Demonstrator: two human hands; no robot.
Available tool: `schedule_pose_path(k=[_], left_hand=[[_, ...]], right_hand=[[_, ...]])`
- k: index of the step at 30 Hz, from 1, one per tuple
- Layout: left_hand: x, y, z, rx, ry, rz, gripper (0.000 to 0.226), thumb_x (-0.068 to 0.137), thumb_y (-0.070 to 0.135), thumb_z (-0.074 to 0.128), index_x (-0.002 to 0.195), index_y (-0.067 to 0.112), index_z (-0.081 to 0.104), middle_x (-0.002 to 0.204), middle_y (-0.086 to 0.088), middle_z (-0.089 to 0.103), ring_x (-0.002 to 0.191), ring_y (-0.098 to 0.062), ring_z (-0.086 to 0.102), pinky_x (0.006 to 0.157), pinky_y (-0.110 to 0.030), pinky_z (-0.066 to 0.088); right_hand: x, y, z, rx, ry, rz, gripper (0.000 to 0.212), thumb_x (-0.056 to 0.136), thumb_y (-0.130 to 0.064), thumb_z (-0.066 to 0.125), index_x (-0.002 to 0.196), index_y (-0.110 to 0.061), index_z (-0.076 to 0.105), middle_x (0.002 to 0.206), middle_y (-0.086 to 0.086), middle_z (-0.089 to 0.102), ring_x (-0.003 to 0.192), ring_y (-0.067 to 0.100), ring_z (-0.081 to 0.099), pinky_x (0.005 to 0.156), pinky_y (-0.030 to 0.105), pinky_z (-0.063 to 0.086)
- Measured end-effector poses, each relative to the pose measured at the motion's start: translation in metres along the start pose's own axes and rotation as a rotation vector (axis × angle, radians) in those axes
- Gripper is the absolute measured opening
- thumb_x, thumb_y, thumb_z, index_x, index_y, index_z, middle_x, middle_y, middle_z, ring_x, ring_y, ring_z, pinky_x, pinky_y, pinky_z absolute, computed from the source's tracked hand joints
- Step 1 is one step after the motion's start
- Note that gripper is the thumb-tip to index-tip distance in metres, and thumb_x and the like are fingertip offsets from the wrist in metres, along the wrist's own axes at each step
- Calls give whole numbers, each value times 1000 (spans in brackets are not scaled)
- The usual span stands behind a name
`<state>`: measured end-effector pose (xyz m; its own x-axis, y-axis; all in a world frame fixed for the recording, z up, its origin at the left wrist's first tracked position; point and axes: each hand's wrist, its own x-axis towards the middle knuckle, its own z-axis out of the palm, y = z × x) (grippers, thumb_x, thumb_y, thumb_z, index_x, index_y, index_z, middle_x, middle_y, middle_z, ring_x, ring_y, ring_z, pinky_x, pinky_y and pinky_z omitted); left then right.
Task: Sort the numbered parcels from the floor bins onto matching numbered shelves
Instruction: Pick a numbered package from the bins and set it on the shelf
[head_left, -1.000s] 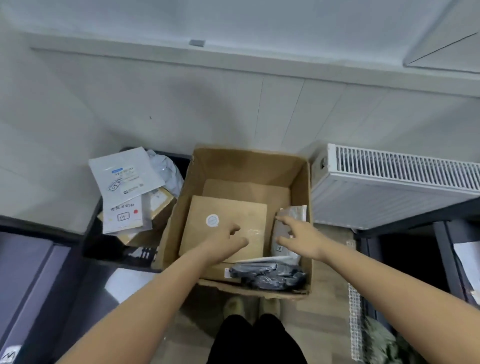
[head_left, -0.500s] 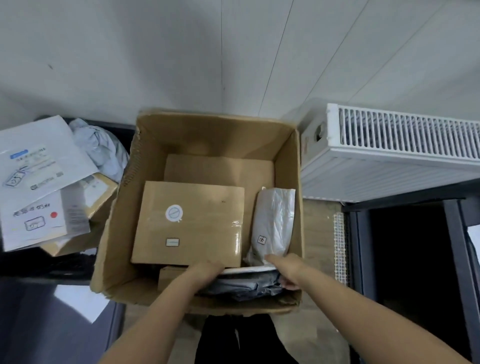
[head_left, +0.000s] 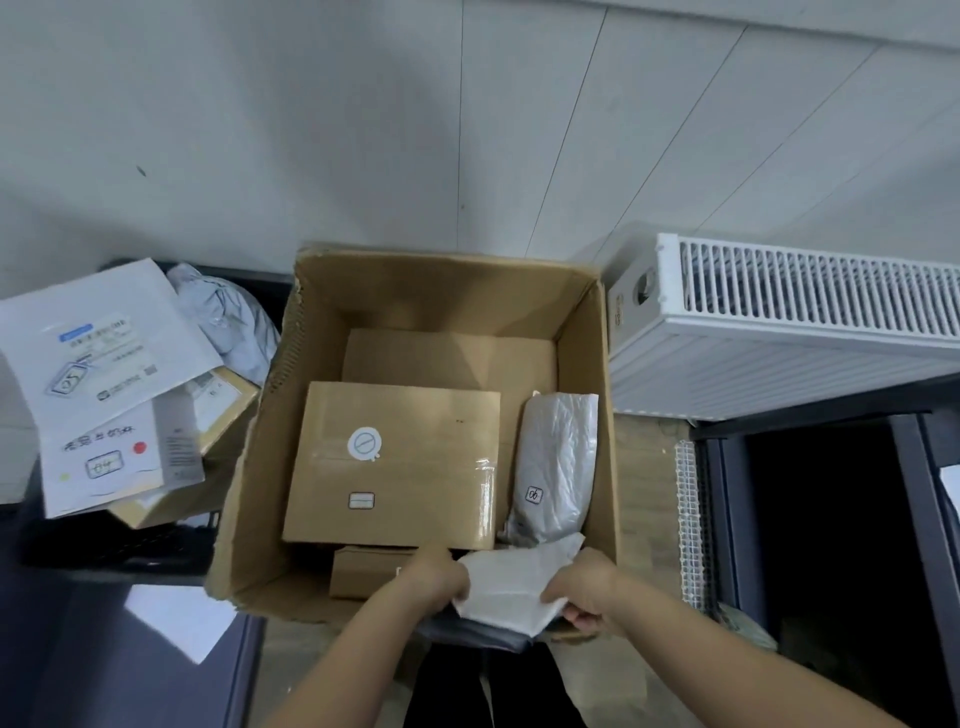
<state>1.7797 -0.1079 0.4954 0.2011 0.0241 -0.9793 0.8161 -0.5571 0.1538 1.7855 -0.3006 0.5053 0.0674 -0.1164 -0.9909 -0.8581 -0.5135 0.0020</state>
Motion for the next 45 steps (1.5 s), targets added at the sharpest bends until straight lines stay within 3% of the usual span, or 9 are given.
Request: schedule_pose_path(k=[3, 7, 12, 16, 19, 21, 25, 33, 45], left_hand=[[-20, -1, -11, -36, 30, 54, 49, 81, 0, 56, 130, 6, 51, 115, -15, 53, 109, -35, 56, 86, -37, 52], [-65, 3, -40, -113, -1, 103, 45, 88, -6, 48, 127, 12, 59, 125, -10, 48, 100, -22, 50, 63, -20, 51], [-154, 23, -88, -273, -3, 136, 19, 95, 12, 52, 106, -2, 59, 58, -8, 66, 61, -17, 63, 59, -23, 50], [-222, 24, -124, -529, -23, 322, 32, 76, 13, 37, 92, -1, 60, 78, -16, 73, 61, -30, 67, 55, -23, 39], [-269, 23, -142, -553, 46, 514, 71, 50, 25, 44, 110, -8, 64, 107, -23, 70, 82, -41, 68, 55, -25, 39], [-300, 27, -150, -484, 94, 583, 65, 61, 10, 38, 119, -5, 63, 115, -21, 68, 84, -40, 68, 53, -23, 42], [-346, 32, -169, -340, 284, 775, 29, 94, 0, 39, 113, -2, 62, 95, -7, 75, 62, -21, 70, 53, -19, 44], [-402, 20, -200, -386, 532, 948, 12, 92, 19, 64, 91, 8, 67, 44, 10, 43, 42, -7, 32, 43, -18, 27], [-419, -14, -214, -455, 667, 971, 21, 82, 25, 73, 94, 8, 69, 75, -1, 56, 61, -13, 46, 58, -23, 37]], right_hand=[[-22, -3, 1, 20, -13, -51, 18, 87, -4, 63, 98, -8, 49, 67, 8, 53, 37, 7, 49, 36, 14, 38], [-63, -12, -6, 122, -50, -225, 80, 87, -2, 61, 150, -27, 19, 118, 12, 56, 70, 17, 65, 49, 24, 53], [-144, -36, -22, 184, -188, -326, 33, 94, -14, 42, 120, 2, 58, 94, 13, 73, 74, 21, 72, 67, 33, 58], [-210, -52, -36, 288, -301, -427, 46, 87, -6, 28, 113, 9, 63, 97, 15, 74, 83, 26, 73, 65, 32, 58], [-261, -63, -45, 222, -308, -617, 49, 86, 7, 28, 125, 1, 57, 99, 5, 74, 87, 18, 73, 64, 27, 57], [-294, -70, -48, 136, -297, -745, 41, 91, 5, 35, 122, -5, 61, 92, 2, 75, 84, 12, 72, 67, 23, 56], [-341, -88, -50, 134, -205, -920, 24, 98, -15, 54, 117, -2, 61, 107, 9, 73, 92, 24, 73, 67, 27, 60], [-405, -111, -42, 85, -138, -1103, 27, 99, -23, 52, 112, -1, 62, 102, 11, 74, 66, 15, 72, 61, 24, 60], [-440, -126, -19, -97, -63, -1224, 24, 100, -23, 50, 107, -3, 63, 95, 10, 76, 65, 13, 71, 65, 25, 59]])
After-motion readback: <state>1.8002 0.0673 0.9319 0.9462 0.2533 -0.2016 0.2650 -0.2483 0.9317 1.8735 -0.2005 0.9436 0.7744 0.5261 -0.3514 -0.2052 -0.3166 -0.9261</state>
